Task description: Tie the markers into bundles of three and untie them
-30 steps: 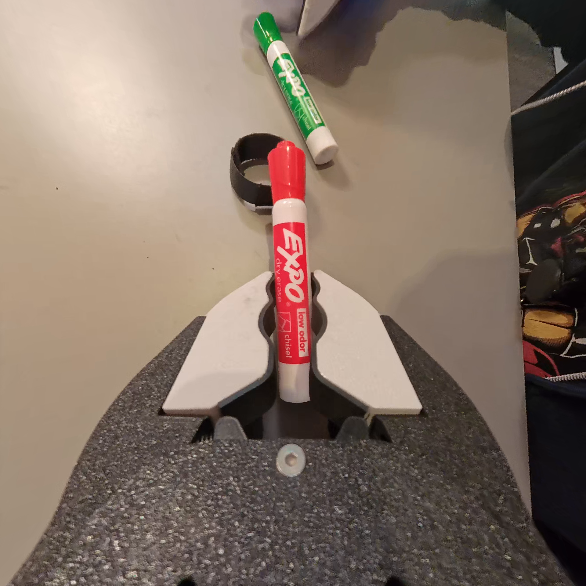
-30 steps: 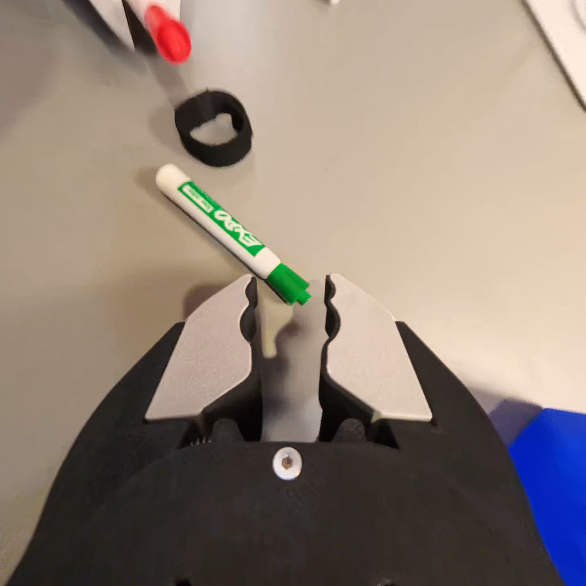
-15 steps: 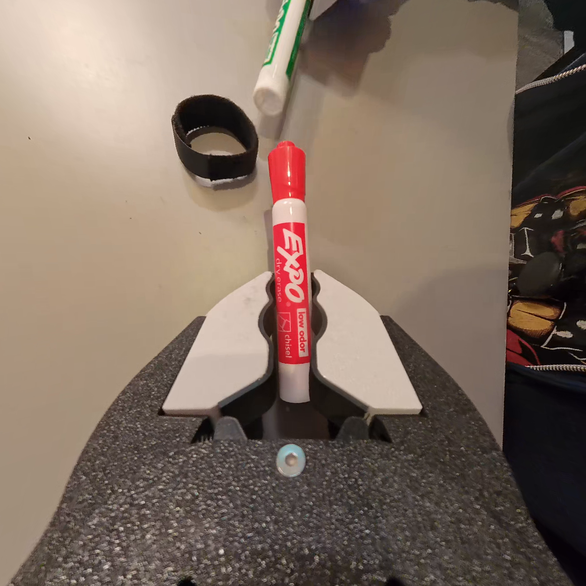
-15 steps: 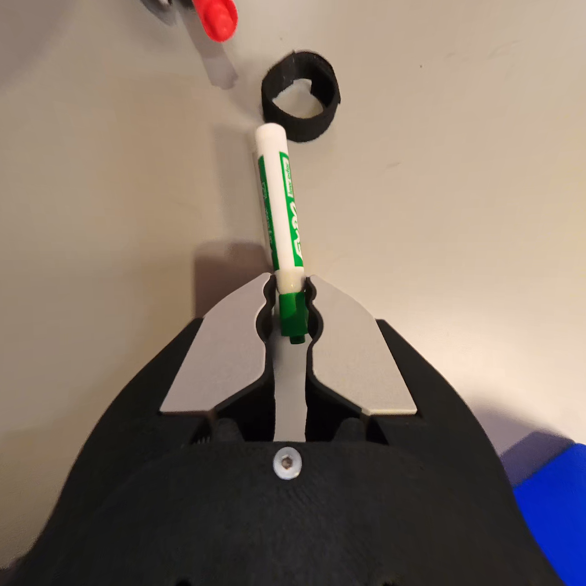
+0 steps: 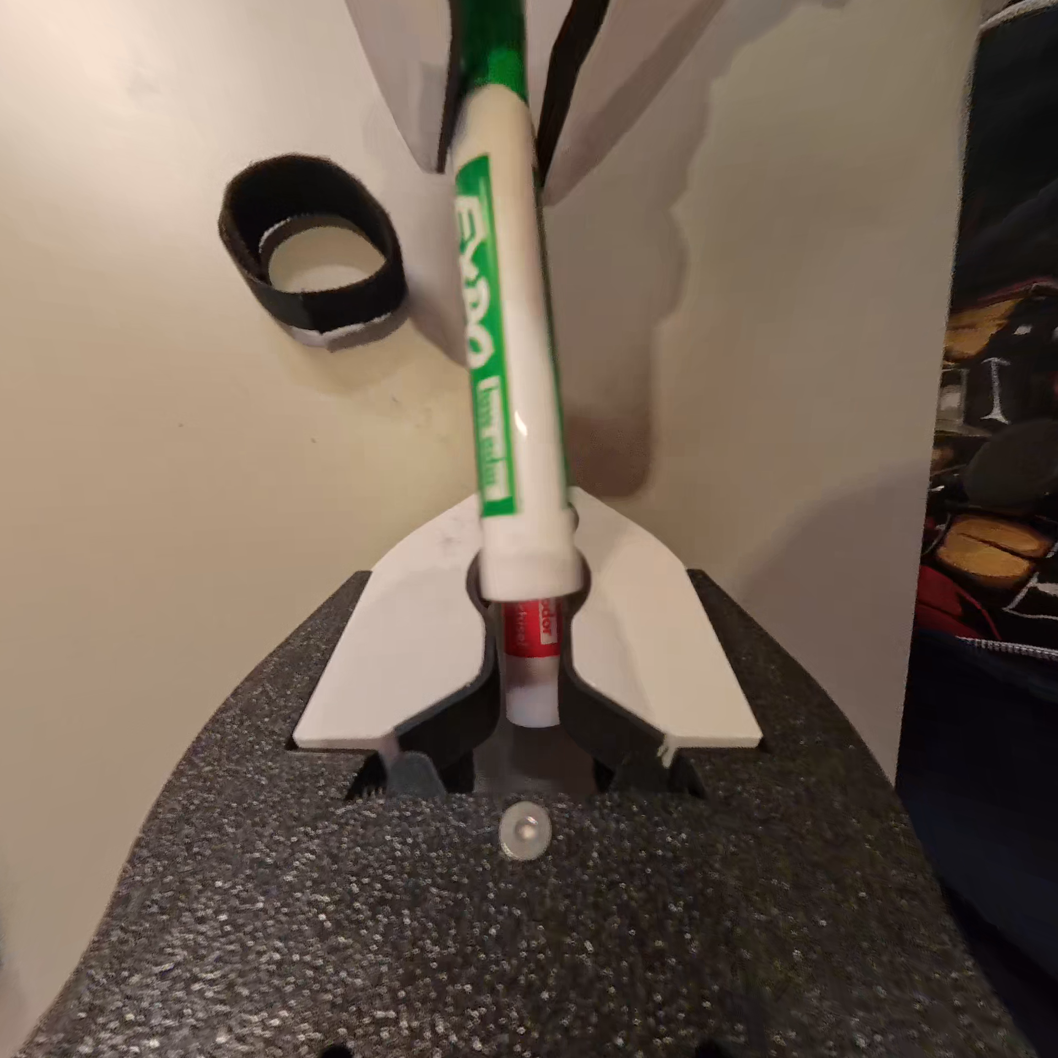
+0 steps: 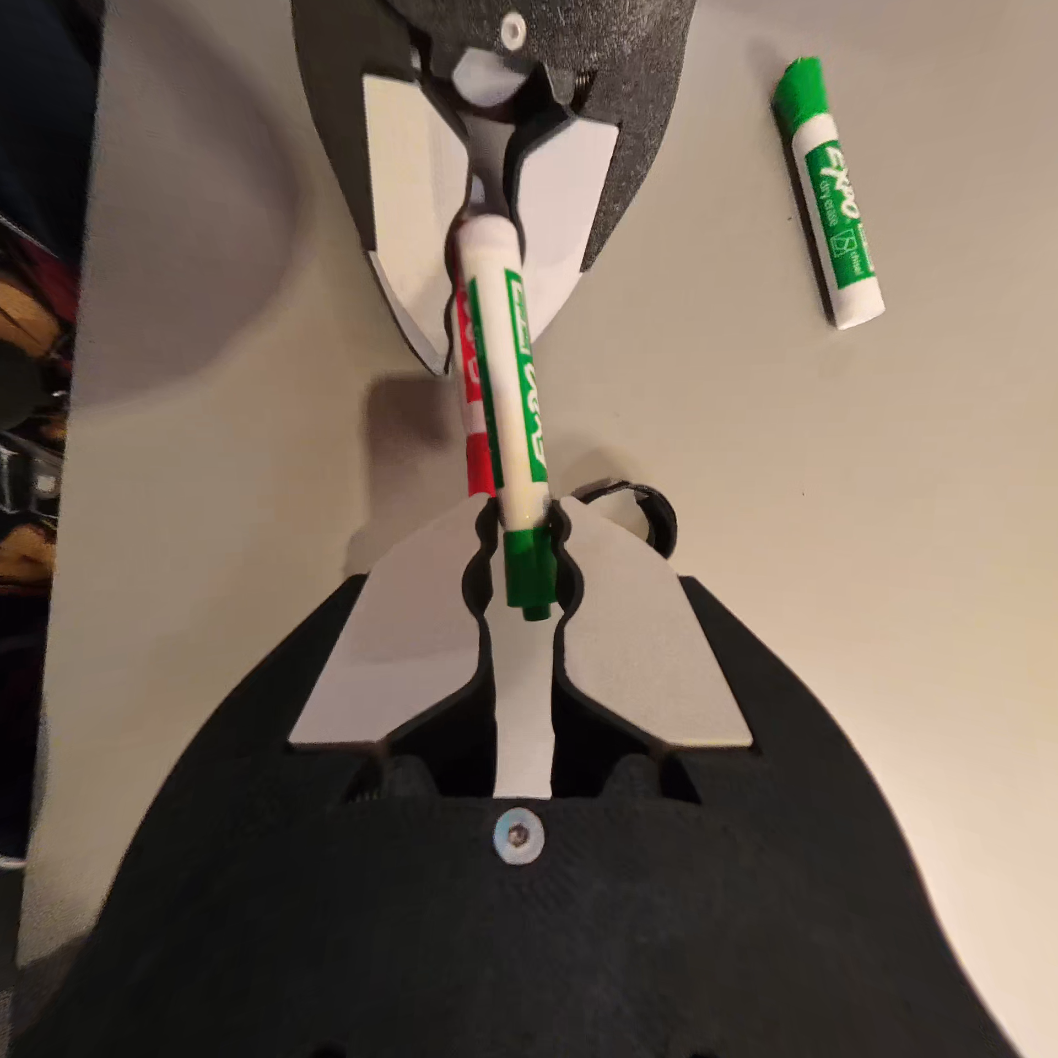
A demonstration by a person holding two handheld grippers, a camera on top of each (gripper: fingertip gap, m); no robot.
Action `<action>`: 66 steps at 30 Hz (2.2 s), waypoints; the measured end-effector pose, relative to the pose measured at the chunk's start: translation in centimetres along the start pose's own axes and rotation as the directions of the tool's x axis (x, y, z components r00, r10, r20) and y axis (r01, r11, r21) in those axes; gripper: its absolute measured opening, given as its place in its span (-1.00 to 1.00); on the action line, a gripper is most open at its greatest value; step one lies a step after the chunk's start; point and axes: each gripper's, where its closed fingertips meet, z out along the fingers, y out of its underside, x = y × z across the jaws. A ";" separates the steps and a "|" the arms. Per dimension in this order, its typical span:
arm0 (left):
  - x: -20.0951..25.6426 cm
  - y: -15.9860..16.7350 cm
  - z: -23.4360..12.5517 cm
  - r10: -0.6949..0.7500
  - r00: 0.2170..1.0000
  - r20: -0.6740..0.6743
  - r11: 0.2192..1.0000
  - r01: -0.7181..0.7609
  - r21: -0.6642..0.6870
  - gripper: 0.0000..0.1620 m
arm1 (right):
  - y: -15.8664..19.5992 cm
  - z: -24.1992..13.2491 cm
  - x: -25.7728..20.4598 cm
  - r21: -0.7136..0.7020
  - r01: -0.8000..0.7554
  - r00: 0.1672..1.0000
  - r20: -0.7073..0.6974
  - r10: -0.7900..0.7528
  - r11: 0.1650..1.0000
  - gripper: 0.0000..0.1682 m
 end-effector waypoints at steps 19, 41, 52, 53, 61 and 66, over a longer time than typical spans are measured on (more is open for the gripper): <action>-0.5 -0.3 0.1 -0.025 1.000 0.006 0.998 0.025 -0.060 -0.77 | -1.2 2.2 -0.2 0.077 -0.040 0.999 0.000 0.040 0.996 -0.77; -2.8 1.8 -1.9 -0.113 0.990 0.080 0.992 0.117 -0.050 -0.77 | 1.6 3.6 4.4 0.112 -0.164 0.986 -0.022 0.167 0.980 -0.98; -3.6 -0.1 -3.0 -0.155 0.983 0.102 0.984 0.145 0.102 -0.77 | -4.5 -0.9 2.8 0.474 -0.417 0.905 0.300 0.303 0.775 -0.98; -3.7 -0.2 -3.2 -0.160 0.982 0.101 0.982 0.148 0.117 -0.77 | -4.7 -0.9 2.7 0.485 -0.444 0.891 0.329 0.314 0.753 -0.98; -4.1 -0.6 -4.1 -0.197 0.974 0.108 0.967 0.175 0.187 -0.77 | -5.7 0.0 2.5 0.522 -0.388 0.921 0.257 0.294 0.759 -0.79; -4.1 -1.0 -4.3 -0.217 0.973 0.079 0.954 0.194 0.229 -0.77 | -5.9 -0.4 2.6 0.495 -0.183 0.979 0.012 0.204 0.849 -0.64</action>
